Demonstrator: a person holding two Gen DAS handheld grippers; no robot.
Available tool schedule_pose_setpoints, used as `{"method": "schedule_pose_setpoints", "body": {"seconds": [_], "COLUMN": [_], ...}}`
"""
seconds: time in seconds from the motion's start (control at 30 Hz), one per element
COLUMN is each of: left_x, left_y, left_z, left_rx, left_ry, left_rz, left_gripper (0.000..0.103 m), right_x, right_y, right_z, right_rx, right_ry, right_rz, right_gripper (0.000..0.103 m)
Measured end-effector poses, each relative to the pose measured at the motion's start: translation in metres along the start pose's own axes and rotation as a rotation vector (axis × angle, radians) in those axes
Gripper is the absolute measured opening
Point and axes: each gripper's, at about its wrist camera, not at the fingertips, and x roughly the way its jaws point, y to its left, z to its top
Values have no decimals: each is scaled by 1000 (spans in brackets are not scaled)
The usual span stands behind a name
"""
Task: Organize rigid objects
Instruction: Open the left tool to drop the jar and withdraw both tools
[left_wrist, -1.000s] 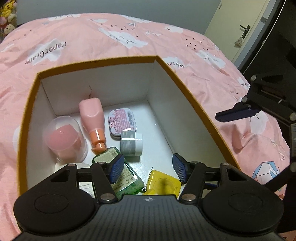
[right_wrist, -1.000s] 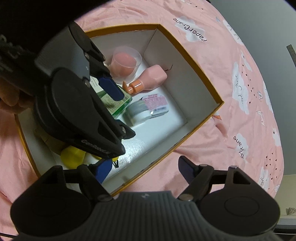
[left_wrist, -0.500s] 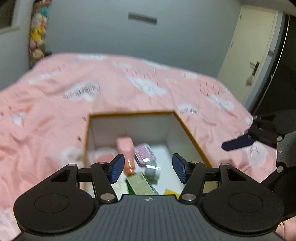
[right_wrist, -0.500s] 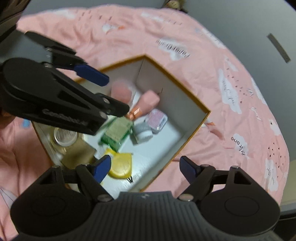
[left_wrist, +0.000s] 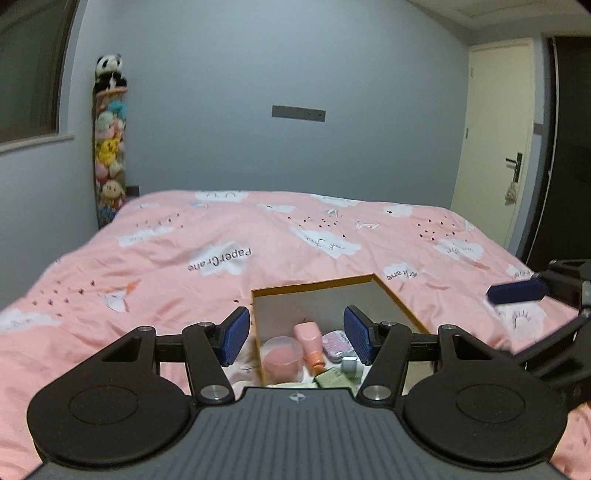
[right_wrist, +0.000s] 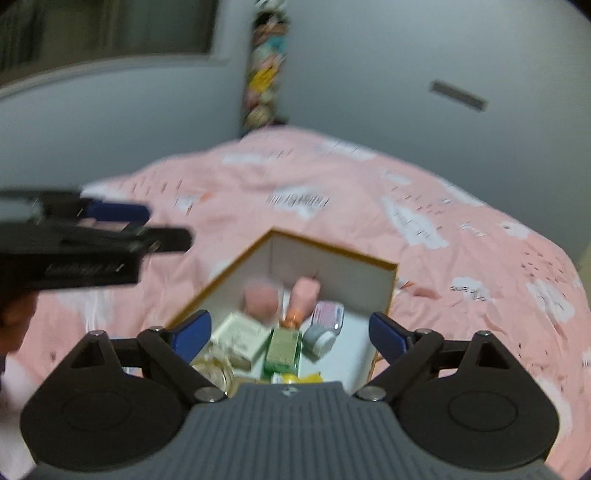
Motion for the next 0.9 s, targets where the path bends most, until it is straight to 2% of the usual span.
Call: {"method": "schedule_pose_setpoints", "body": {"seconds": [0.17,0.3,0.47,0.57,0.63,0.8,0.9], "left_x": [-22,-33,-38,-37,-36,-11,3], "left_y": [8,17,30,29,28,23,22], "left_z": [-17,-36,-59,-74,-85,-101,-112], "left_rx": [74,98,34,12,8,-15,-29], "left_ry": [-17,-27,8,-9,5,132,220], "left_rz": [16,62,126,198,195,185,194], "left_gripper": [69,69,70,81,88,89,89], "right_x": [-21,-31,-36,-28,-22,-3,7], "right_y": [16,31,50,56,57,53,59], "right_z": [-22,-42,-67,-83,-92,-108,-116], "right_rx": [123,174,190,214,236,311,305], "right_ry": [-114,-175,-213,-194,-177,-107,-73], "right_rz": [-72,-144,-265,-304,-325,-293,-273], "right_gripper": [97,98,100,100,100,100,100]}}
